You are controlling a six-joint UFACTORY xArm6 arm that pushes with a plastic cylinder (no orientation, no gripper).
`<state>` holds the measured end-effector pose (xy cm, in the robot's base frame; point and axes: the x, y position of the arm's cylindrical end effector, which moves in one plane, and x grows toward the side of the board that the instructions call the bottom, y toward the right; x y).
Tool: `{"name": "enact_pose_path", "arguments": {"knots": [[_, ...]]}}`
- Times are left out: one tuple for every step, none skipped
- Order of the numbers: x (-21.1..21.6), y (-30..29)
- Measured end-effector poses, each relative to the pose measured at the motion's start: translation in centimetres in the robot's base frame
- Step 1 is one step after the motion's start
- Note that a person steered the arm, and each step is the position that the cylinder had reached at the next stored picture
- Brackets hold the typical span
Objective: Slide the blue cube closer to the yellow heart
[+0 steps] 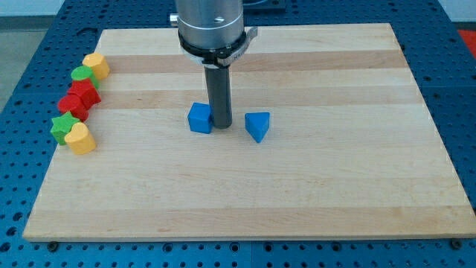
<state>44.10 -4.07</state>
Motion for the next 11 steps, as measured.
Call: {"name": "enact_pose_path", "arguments": {"knots": [[-2.3, 1.1], [-2.7, -1.1], [-0.5, -6.5], [3.1, -10.7], [3.3, -11.0], [3.3, -8.2], [4.0, -6.1], [5.7, -8.2], [7.2, -13.7], [7.4, -19.1], [7.9, -20.1]]}}
